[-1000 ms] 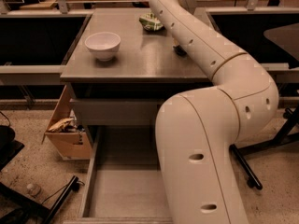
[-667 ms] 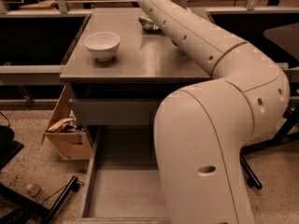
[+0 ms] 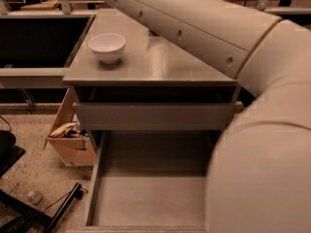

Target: Place rxbar blueberry into middle drawer

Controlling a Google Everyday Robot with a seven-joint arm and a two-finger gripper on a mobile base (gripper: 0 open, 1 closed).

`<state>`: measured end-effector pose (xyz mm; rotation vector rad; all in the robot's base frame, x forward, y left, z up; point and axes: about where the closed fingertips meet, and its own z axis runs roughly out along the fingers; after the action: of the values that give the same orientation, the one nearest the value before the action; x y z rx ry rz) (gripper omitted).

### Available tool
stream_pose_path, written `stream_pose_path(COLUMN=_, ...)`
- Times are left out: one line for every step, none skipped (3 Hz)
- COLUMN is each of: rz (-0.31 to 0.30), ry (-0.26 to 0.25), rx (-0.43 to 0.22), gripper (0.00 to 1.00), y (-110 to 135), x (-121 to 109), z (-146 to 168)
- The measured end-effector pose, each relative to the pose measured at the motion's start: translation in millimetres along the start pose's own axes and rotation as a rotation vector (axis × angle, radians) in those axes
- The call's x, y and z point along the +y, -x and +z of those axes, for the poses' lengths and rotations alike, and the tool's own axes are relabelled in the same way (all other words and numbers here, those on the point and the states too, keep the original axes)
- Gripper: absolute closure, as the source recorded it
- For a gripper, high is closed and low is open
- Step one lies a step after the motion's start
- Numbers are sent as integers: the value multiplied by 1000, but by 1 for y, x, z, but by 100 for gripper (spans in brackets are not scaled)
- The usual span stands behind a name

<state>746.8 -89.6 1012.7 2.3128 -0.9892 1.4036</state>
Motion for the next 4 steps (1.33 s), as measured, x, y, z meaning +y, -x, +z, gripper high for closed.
stream_pose_path(rz=199, ry=-33, rx=116, gripper=100, y=-33, x=87, z=-81)
stream_pose_path(rz=370, ry=-14, rx=67, gripper=100, y=-21, x=168, z=-87)
stream_pose_path(rz=574, ry=11, rx=-57, gripper=100, y=-8, x=226, z=-58)
stream_pose_path(rz=691, ry=1, rx=-204, gripper=100, y=9, x=251, z=-16)
